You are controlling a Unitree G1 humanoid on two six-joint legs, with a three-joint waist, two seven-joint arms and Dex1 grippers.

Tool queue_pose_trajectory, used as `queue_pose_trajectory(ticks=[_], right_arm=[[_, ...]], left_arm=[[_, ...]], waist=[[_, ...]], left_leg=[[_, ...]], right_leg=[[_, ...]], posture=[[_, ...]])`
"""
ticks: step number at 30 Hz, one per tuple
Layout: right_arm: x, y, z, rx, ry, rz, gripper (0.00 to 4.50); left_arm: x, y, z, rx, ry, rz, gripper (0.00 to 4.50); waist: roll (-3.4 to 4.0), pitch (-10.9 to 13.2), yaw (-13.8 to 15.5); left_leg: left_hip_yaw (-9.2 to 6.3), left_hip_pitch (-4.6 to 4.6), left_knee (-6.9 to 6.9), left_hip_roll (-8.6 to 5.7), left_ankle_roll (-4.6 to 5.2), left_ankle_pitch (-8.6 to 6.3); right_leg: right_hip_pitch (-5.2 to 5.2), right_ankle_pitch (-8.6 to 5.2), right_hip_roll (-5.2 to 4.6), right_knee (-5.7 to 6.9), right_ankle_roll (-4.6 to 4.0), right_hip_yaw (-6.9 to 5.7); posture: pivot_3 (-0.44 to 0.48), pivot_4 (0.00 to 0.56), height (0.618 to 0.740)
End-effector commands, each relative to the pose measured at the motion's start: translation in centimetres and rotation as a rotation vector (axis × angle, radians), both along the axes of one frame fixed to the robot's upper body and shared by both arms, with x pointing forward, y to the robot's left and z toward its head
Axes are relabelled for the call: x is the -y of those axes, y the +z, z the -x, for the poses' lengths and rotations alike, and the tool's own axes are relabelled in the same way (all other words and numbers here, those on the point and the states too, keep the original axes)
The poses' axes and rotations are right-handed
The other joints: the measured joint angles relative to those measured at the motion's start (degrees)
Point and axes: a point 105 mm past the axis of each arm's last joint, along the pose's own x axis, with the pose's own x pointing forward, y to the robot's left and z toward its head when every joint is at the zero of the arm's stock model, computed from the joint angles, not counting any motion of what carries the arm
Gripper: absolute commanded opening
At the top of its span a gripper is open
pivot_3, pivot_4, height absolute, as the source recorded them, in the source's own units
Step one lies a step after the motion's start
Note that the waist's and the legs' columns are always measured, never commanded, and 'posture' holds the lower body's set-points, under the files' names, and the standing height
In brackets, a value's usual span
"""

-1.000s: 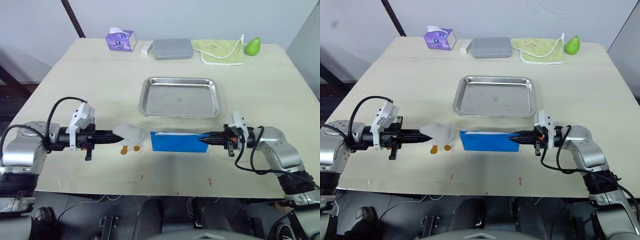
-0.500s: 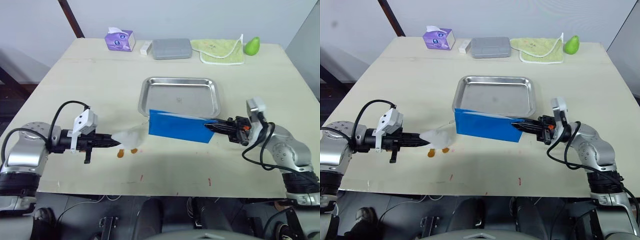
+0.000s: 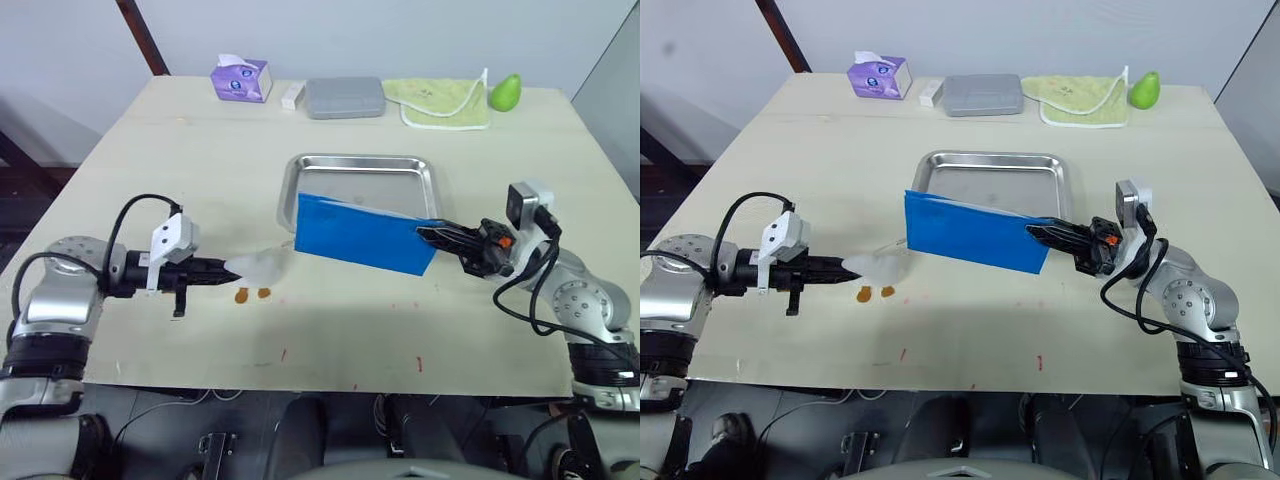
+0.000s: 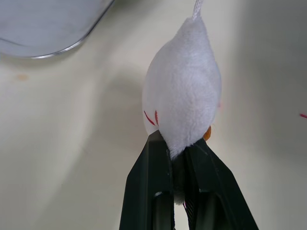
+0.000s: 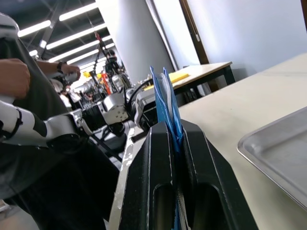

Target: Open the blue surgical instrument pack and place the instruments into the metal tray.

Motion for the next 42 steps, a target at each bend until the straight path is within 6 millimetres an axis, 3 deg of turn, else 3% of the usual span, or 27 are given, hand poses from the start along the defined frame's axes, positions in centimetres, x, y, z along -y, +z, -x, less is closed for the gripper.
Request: queue_pose_trajectory(ticks=[1,12,16,23,31,32,33,36,42], right_arm=[[-0.1,0.1,0.0,0.126,-0.029,0.080,0.00],[-0.6,-4.7,-0.7,0.152,-0.050,0.294,0.00],[-0.9,-5.3,-0.9,0.151,-0.064,0.316,0.00],[-0.9,-5.8,-1.2,0.165,-0.082,0.332,0.00],[-1.1,-6.1,-1.1,0.170,-0.074,0.335,0.00],[-1.2,-6.1,-1.1,0.172,-0.072,0.335,0.00],[-1.2,-6.2,-1.1,0.174,-0.071,0.335,0.00],[-1.3,-6.1,-0.9,0.180,-0.065,0.332,0.00],[-1.4,-6.0,-0.6,0.193,-0.047,0.337,0.00]], left_arm=[[-0.2,2.3,-1.7,0.155,0.036,-0.021,0.07],[0.2,1.9,-2.1,0.241,-0.021,-0.142,0.07],[-0.1,1.2,-1.6,0.213,-0.058,-0.206,0.07],[-1.0,0.1,0.0,0.021,-0.076,-0.282,0.07],[-1.4,-0.4,-0.4,0.019,-0.070,-0.291,0.07],[-1.4,-0.4,-0.4,0.021,-0.057,-0.271,0.81],[-1.4,-0.4,-0.5,0.022,-0.049,-0.257,0.97],[-1.1,0.6,-0.1,0.020,-0.024,-0.088,2.43],[-1.9,3.3,1.3,-0.016,-0.007,0.112,2.43]], waist=[[0.00,0.00,0.07],[-0.01,0.00,-0.08],[-0.01,0.00,-0.07],[0.00,0.00,-0.23],[0.00,0.00,-0.22],[0.00,0.00,-0.22],[0.00,0.00,-0.21],[0.00,0.00,-0.20],[-0.01,0.00,-0.23]], left_leg=[[0.00,0.00,0.01,0.00,0.00,0.00],[0.02,0.00,0.01,0.00,0.00,0.00],[0.06,0.00,0.01,0.00,0.00,0.00],[0.06,0.02,0.00,0.02,0.00,0.00],[0.08,0.03,0.00,0.02,0.00,0.00],[0.08,0.04,0.00,0.02,0.00,0.00],[0.09,0.05,0.00,0.02,0.00,0.00],[0.10,0.04,0.00,0.02,0.00,0.00],[0.09,0.04,0.00,0.03,0.00,0.00]], right_leg=[[0.00,0.00,0.00,0.00,0.00,0.00],[-0.02,0.00,0.03,0.01,0.00,0.03],[-0.02,0.00,0.01,0.00,0.00,0.05],[-0.03,0.00,0.04,0.02,0.00,0.06],[-0.03,0.00,0.04,0.02,0.00,0.07],[-0.03,0.00,0.04,0.03,-0.01,0.08],[-0.03,0.00,0.04,0.03,-0.01,0.09],[-0.03,0.00,0.04,0.03,0.00,0.09],[-0.05,0.00,0.03,0.05,0.00,0.07]], posture=[[0.000,0.150,0.740],[0.000,0.150,0.740],[0.000,0.150,0.740],[0.000,0.150,0.740],[0.000,0.150,0.740],[0.000,0.150,0.740],[0.000,0.150,0.740],[0.000,0.150,0.740],[0.000,0.150,0.740]])
